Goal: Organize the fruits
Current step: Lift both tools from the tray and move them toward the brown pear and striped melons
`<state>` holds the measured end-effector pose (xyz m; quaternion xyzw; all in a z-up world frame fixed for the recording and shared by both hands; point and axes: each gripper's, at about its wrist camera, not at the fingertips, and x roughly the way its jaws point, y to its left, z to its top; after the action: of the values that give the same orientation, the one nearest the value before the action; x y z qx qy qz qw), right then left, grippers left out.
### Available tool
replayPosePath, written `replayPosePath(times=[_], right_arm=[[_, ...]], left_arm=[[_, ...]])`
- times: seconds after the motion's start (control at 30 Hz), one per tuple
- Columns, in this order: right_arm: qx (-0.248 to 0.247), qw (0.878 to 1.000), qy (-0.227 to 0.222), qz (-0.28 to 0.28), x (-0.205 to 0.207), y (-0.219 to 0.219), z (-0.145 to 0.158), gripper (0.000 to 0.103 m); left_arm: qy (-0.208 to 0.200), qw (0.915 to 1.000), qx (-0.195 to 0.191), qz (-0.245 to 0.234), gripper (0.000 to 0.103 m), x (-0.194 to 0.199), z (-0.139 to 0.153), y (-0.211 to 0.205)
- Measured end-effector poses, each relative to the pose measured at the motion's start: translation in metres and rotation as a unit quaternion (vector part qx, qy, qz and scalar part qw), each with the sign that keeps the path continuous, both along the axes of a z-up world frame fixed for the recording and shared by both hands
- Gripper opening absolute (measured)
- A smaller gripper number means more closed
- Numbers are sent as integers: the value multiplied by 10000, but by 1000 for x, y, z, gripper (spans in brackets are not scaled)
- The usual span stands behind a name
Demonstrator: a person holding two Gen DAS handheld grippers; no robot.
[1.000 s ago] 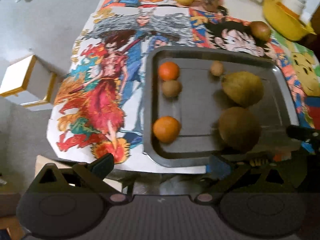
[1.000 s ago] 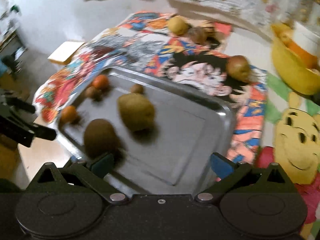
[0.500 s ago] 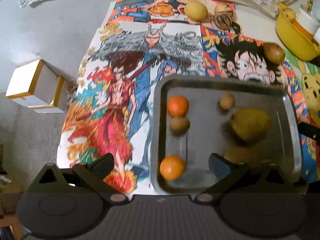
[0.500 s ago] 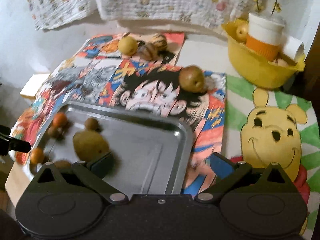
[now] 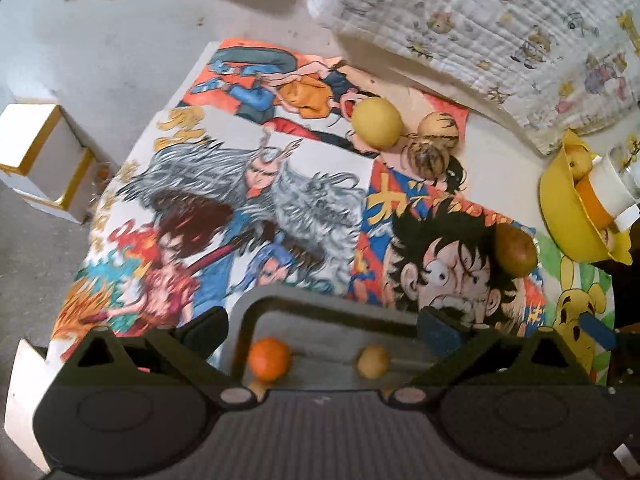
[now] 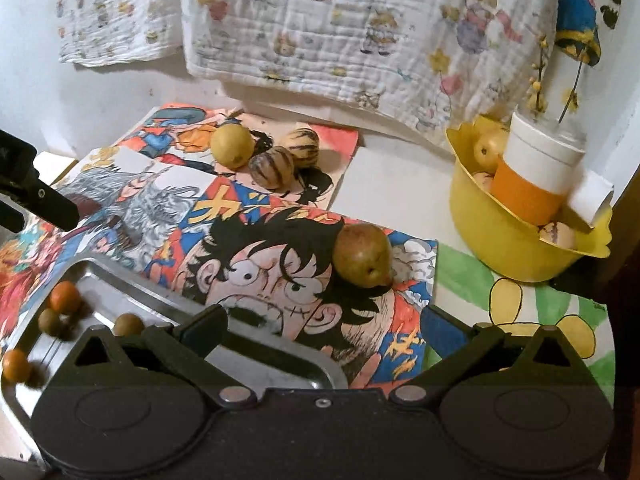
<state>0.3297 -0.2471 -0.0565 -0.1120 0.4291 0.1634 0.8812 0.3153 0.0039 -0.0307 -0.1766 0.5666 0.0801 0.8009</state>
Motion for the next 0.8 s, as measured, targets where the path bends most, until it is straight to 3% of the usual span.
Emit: replayPosePath(times=[0.37,0.67,0.8], right_arm=[[-145,9989,246,-367,35,1,-19,102],[-113,9983,285,-504,52,3,-22,102],[-127,9987,244,-422,59,7,-25,101]], left_arm=[[137,9988,-201,-435,102,51,-22,-9],[-243,9931,-422,-1069,102,90,-40,-32],[-315,9927,-504,-1054,102,107,-47,-37]])
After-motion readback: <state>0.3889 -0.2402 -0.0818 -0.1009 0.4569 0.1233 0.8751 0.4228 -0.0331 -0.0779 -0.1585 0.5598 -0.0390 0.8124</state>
